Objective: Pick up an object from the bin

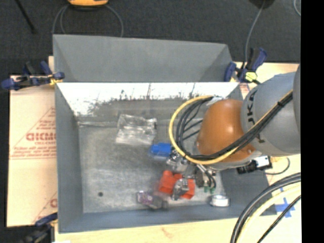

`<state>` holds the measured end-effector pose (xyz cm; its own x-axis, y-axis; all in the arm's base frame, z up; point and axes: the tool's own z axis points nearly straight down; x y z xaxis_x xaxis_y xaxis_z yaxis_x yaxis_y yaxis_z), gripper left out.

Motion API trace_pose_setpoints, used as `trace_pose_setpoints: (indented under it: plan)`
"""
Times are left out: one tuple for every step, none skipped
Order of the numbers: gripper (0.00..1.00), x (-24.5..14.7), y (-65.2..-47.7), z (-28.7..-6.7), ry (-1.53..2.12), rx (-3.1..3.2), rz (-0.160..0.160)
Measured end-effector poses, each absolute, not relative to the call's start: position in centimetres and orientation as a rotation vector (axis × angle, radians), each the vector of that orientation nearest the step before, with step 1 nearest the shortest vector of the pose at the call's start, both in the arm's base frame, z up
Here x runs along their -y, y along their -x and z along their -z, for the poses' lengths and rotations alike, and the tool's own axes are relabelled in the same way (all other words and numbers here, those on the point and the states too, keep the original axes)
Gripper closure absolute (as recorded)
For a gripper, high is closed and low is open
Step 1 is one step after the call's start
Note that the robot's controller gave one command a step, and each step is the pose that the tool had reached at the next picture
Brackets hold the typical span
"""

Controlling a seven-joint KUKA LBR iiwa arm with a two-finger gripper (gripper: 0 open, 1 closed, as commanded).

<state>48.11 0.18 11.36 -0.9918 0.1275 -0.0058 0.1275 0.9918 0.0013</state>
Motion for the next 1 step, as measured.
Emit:
trace_pose_setpoints:
  plan:
    - [1.00,-0.17,-48.28,-15.10,-0.193,-3.129,-0.003]
